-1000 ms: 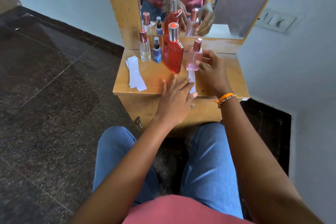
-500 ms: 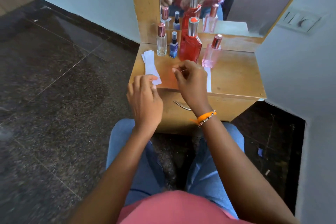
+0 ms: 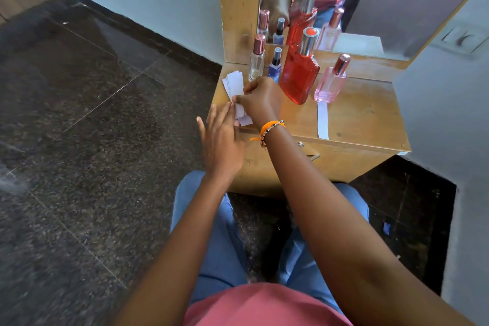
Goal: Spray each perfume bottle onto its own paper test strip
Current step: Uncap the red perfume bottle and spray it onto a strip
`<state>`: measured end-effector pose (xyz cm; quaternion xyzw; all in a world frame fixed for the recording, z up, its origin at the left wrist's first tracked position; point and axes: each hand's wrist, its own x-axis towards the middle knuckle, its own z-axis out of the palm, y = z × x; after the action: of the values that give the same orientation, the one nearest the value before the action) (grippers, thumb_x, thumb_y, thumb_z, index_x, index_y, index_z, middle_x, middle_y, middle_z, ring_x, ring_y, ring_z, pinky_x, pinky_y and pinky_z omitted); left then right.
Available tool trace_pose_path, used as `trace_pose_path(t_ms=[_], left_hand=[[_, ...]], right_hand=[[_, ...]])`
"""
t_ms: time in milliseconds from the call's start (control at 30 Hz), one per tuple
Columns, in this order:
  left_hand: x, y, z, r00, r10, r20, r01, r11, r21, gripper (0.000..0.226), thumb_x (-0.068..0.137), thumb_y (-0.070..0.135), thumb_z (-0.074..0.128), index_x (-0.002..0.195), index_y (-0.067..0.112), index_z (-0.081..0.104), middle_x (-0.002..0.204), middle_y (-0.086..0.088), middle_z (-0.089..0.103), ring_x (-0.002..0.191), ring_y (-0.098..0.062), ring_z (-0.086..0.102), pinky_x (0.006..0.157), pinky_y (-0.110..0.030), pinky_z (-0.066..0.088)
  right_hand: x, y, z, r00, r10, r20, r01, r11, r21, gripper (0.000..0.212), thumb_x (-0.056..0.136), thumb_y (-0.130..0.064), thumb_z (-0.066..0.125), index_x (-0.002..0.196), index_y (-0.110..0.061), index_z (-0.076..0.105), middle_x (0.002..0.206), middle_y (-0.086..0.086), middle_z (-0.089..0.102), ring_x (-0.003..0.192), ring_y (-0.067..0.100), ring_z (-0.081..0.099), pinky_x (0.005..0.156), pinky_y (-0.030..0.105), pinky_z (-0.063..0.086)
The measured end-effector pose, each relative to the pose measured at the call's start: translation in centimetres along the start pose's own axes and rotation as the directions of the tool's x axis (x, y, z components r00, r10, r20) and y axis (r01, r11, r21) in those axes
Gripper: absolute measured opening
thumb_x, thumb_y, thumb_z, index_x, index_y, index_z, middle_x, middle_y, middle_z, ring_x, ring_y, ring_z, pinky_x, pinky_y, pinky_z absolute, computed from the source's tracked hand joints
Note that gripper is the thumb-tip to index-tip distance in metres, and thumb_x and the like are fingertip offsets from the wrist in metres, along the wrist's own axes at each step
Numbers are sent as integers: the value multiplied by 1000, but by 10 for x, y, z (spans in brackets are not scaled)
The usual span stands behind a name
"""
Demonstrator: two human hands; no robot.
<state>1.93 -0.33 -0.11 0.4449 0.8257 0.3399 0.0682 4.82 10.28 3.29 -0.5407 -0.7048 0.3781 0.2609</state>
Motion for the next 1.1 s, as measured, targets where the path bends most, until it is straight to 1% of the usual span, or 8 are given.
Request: trace_pose_path(t_ms=[333, 433, 533, 700, 800, 867, 1000, 1100], left_hand=[[1, 0, 2, 1000, -16, -26, 18, 997, 78, 44, 96, 9, 36, 139, 14, 41, 149, 2, 39, 145, -20, 18, 116, -47, -7], [4, 4, -2, 999, -32, -32, 34, 996, 79, 41, 97, 13, 35, 138, 15, 43, 147, 2, 42, 143, -19, 22, 117, -46, -6], [4, 10, -6, 997, -4, -73, 9, 998, 61, 41, 96, 13, 37, 137, 14, 43, 145, 1, 43, 140, -21, 27, 118, -46, -1], [1, 34, -5, 988, 92, -121, -94, 996, -5, 38, 93, 14, 44, 130, 16, 51, 132, -1, 53, 129, -23, 40, 116, -44, 14], [-5, 57, 3, 983, 138, -124, -153, 981, -119, 33, 91, 17, 48, 122, 15, 57, 122, -3, 59, 117, -24, 47, 101, -30, 31], [-8, 71, 10, 983, 153, -97, -170, 964, -205, 31, 89, 16, 50, 120, 16, 58, 118, -2, 59, 114, -21, 50, 94, -23, 32], [-7, 91, 23, 988, 150, -33, -153, 946, -286, 32, 88, 13, 52, 120, 14, 57, 116, -2, 59, 113, -20, 51, 95, -25, 37], [-5, 94, 29, 990, 140, -14, -138, 952, -273, 32, 88, 12, 54, 120, 15, 57, 114, 0, 59, 111, -19, 51, 88, -15, 29]], right_hand=[[1, 4, -13, 999, 43, -18, -40, 991, 127, 20, 75, -12, 78, 91, -7, 68, 96, 10, 72, 91, 22, 67, 80, 33, 53], [-5, 7, -22, 1000, 1, -17, 2, 988, 151, 16, 76, -7, 77, 81, -11, 62, 79, 3, 66, 76, 17, 62, 69, 27, 50], [-22, 15, -36, 996, -84, -42, 88, 990, 112, 30, 75, -5, 76, 70, -20, 51, 65, -10, 55, 62, 6, 54, 54, 8, 40], [-58, 49, -65, 971, -196, -139, 217, 964, 153, 23, 76, -2, 73, 77, -13, 53, 66, -12, 54, 62, -1, 54, 61, 15, 43], [-68, 73, -83, 944, -141, -298, 203, 961, 188, 12, 80, -5, 72, 84, -10, 62, 73, -8, 60, 63, -5, 57, 62, 5, 41], [-68, 86, -94, 924, -84, -374, 163, 969, 184, 11, 81, -7, 72, 88, -11, 64, 78, -3, 62, 65, -1, 57, 61, 3, 40], [-58, 105, -111, 893, -37, -449, 100, 988, 117, 13, 82, -8, 71, 94, -6, 67, 87, 6, 65, 72, 10, 57, 64, 2, 40], [-49, 111, -118, 891, -49, -452, 72, 997, 34, 12, 84, -7, 68, 95, -2, 67, 92, 12, 67, 80, 19, 61, 73, 18, 48]])
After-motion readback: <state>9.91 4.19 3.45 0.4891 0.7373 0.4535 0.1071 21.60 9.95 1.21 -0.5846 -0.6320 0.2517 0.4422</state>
